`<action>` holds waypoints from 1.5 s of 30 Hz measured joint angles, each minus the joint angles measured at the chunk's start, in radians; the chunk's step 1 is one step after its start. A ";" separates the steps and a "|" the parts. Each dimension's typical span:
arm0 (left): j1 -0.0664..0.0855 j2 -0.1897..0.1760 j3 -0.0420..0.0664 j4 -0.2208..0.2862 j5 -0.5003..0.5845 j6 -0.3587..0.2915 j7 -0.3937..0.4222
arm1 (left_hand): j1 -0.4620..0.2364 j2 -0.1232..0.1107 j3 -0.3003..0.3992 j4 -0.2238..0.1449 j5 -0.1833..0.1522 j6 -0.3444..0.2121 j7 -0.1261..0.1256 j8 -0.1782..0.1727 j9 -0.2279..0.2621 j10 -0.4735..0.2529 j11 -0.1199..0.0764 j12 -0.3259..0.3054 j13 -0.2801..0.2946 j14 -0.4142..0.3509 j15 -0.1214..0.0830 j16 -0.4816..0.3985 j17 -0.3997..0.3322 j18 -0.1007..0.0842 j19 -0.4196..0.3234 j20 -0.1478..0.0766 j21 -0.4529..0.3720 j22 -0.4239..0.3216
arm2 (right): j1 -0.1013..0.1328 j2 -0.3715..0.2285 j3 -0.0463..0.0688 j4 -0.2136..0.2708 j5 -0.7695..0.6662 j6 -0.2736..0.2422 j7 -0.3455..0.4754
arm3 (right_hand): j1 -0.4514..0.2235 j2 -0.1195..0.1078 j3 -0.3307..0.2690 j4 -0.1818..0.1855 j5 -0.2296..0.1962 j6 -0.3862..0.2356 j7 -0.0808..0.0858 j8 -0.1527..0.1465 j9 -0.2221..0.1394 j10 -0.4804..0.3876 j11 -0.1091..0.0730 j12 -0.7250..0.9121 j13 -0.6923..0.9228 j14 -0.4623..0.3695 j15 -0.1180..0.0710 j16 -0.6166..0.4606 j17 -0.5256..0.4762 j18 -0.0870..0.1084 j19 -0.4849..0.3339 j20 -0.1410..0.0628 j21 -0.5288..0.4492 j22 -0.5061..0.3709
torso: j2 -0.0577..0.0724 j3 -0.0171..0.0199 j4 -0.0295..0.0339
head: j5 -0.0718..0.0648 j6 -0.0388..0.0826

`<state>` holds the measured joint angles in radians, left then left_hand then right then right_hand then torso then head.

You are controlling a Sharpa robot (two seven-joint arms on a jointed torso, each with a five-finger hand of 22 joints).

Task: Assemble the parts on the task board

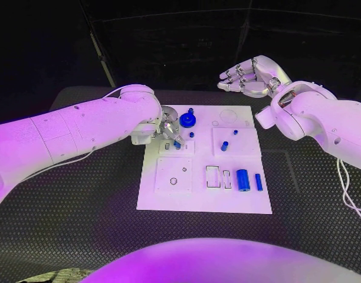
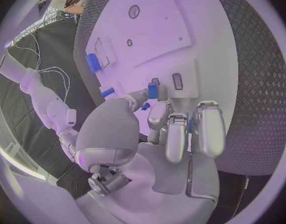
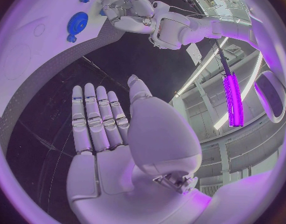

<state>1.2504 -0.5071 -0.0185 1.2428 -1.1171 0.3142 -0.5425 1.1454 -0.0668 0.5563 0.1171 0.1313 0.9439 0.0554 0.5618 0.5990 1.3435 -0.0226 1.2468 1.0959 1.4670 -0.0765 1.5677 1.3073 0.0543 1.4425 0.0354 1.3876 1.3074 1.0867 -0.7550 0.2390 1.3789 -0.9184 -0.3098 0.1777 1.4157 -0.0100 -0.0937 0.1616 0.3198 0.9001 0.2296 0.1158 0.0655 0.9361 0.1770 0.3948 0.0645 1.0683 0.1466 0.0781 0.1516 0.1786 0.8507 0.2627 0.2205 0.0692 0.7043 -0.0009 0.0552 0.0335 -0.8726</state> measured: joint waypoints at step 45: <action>0.005 0.008 -0.016 -0.004 -0.014 0.014 -0.005 | -0.047 0.012 0.022 -0.022 -0.004 0.010 -0.009 0.032 0.030 0.009 -0.006 0.000 0.010 0.000 0.000 0.000 0.000 0.000 0.000 0.000 0.000 0.000 | 0.000 0.001 0.000 0.000 0.000 0.006 0.001 | 0.000 0.000 0.000 0.000 0.003 0.000 0.000 0.000 0.000 0.000 0.000 0.000 0.000 0.000 0.000 0.000 0.000 0.000 0.000 0.000 0.000 0.000 | -0.001 -0.0004 -0.0007 | -0.001 0.000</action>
<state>1.2552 -0.4994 -0.0342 1.2391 -1.1316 0.3281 -0.5472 1.0982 -0.0552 0.5779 0.0947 0.1277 0.9536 0.0466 0.5938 0.6293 1.3527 -0.0284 1.2469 1.1060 1.4670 -0.0765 1.5677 1.3073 0.0543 1.4425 0.0354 1.3876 1.3074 1.0866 -0.7543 0.2388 1.3790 -0.9180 -0.3040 0.1786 1.4158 -0.0101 -0.0937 0.1616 0.3232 0.9000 0.2295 0.1158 0.0654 0.9361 0.1770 0.3948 0.0646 1.0683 0.1466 0.0781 0.1519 0.1787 0.8507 0.2627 0.2205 0.0692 0.7037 -0.0012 0.0546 0.0328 -0.8726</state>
